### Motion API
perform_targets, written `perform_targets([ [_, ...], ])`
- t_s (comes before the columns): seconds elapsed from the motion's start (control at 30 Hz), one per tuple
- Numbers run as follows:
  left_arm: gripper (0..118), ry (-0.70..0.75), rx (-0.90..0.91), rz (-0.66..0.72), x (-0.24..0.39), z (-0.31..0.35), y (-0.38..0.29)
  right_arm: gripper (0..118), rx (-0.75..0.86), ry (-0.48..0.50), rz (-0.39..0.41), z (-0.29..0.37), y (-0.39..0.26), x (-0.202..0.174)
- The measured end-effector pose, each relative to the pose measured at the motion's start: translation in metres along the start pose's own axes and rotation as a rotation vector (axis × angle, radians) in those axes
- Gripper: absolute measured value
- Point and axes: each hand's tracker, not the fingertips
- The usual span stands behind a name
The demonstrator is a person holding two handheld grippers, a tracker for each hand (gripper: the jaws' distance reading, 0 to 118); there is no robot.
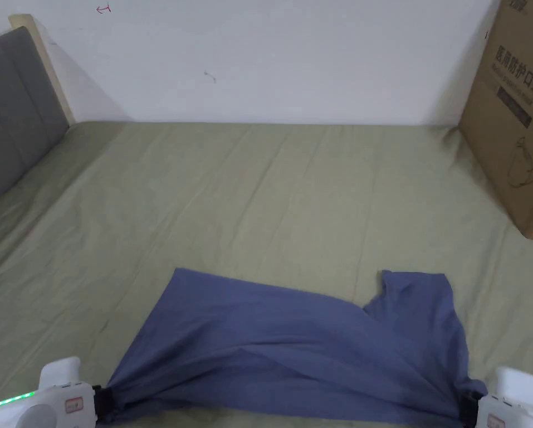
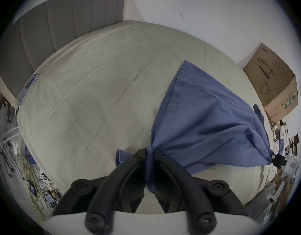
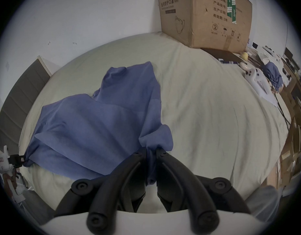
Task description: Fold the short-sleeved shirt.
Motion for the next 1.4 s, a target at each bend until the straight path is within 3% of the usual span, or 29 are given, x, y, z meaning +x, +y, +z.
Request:
perform_targets([
  [0.2,8,0.014,-0.049,0.01,-0.005,-0.008,-0.014,10,-0.066,-0.035,0.039,-0.012,-0.024,-0.002],
  [0.27,19,0.04,-0.047,0.003,-0.004,-0.011,-0.014,11,-0.054,-0.045,0.042,-0.013,-0.026,-0.004],
  [0.3,32,0.036,-0.044,0.001,-0.001,-0.011,-0.014,25,-0.046,-0.05,0.044,-0.01,-0.024,-0.006],
  [0.37,82,0.014,-0.031,-0.011,0.003,-0.005,-0.011,77,-0.056,-0.071,0.06,-0.004,-0.017,-0.008],
  [0.4,96,0.005,-0.023,-0.018,0.009,0.0,-0.008,93,-0.052,-0.071,0.068,0.002,-0.011,-0.009],
  [0.43,100,0.01,-0.011,-0.03,0.016,0.007,-0.002,100,-0.015,-0.042,0.072,0.01,-0.004,-0.009],
  [0.67,100,-0.155,0.413,-0.127,0.077,0.093,0.048,102,0.404,0.02,0.106,0.101,0.068,-0.04],
  [0.87,100,-0.178,0.716,-0.207,0.127,0.151,0.072,102,0.662,0.027,0.116,0.165,0.096,-0.07],
  [0.93,97,-0.189,0.762,-0.215,0.138,0.158,0.072,100,0.692,0.025,0.118,0.175,0.095,-0.077],
  [1.0,81,-0.197,0.789,-0.226,0.146,0.159,0.07,85,0.72,0.008,0.132,0.176,0.095,-0.078],
  [1.1,1,-0.216,0.791,-0.25,0.154,0.155,0.067,8,0.741,-0.02,0.156,0.179,0.09,-0.084],
  [1.13,0,-0.223,0.777,-0.258,0.156,0.152,0.066,0,0.745,-0.02,0.16,0.178,0.09,-0.084],
  [1.4,0,-0.249,0.697,-0.276,0.165,0.13,0.073,0,0.745,-0.026,0.163,0.173,0.094,-0.081],
])
